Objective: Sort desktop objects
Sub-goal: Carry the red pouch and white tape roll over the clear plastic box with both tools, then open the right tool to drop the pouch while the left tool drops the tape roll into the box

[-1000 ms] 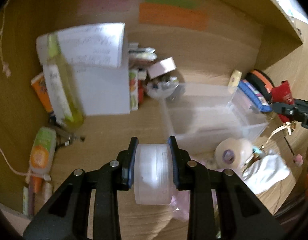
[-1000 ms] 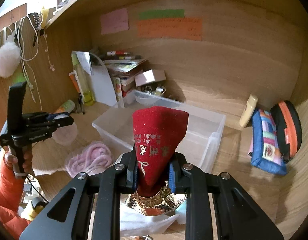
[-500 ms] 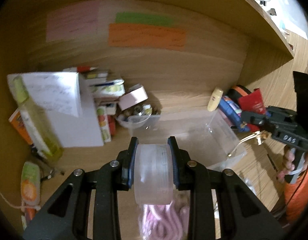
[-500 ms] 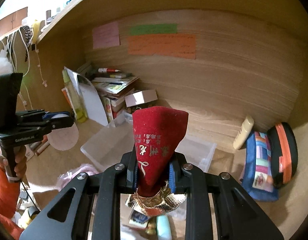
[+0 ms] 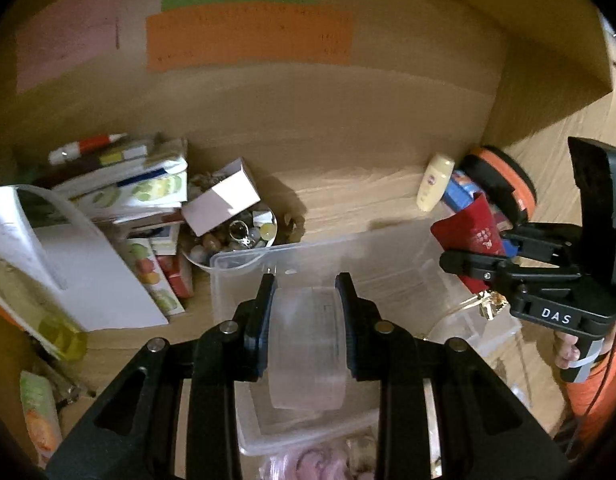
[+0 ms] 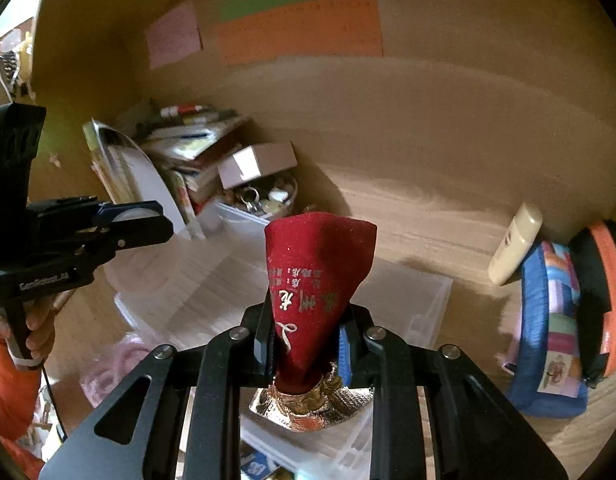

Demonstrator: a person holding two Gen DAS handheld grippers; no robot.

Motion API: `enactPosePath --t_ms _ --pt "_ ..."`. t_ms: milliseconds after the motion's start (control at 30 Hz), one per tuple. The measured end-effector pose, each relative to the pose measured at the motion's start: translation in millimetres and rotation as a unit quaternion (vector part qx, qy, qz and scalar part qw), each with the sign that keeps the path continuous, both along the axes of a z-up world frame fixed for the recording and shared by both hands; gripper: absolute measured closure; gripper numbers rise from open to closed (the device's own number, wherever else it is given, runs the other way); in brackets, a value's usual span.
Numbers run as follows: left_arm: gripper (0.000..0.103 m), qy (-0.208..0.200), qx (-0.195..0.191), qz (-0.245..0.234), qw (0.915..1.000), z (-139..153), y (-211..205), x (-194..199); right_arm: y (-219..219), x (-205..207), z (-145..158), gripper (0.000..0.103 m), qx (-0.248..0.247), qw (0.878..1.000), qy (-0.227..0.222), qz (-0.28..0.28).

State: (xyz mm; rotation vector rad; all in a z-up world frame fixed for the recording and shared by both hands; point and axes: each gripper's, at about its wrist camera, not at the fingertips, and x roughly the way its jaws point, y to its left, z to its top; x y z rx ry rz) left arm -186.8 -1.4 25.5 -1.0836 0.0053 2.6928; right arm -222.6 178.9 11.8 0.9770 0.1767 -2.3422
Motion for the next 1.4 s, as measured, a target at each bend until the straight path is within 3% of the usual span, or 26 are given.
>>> enactPosePath --t_ms 367,833,1133,1267,1400 --pt "0.074 -0.045 -0.019 -0.012 0.9987 -33 10 -34 -10 -21 -33 0.083 0.039 0.998 -0.04 0.008" --pt "0.074 -0.091 -0.057 -0.018 0.9941 -63 22 -53 -36 -29 -58 0.081 0.128 0.989 -0.061 0.038" --pt "0.074 -0.088 -0.08 -0.029 0.9924 -64 33 -51 -45 -30 -70 0.079 0.176 0.979 -0.087 0.053" --pt "0.072 -0.09 -0.091 -0.028 0.9914 -67 35 -51 -45 -28 -68 0.069 0.182 0.978 -0.085 0.049" --pt "0.062 -0.098 -0.09 -0.027 0.9908 -70 34 -51 -43 -26 -65 0.056 0.179 0.98 -0.078 0.04"
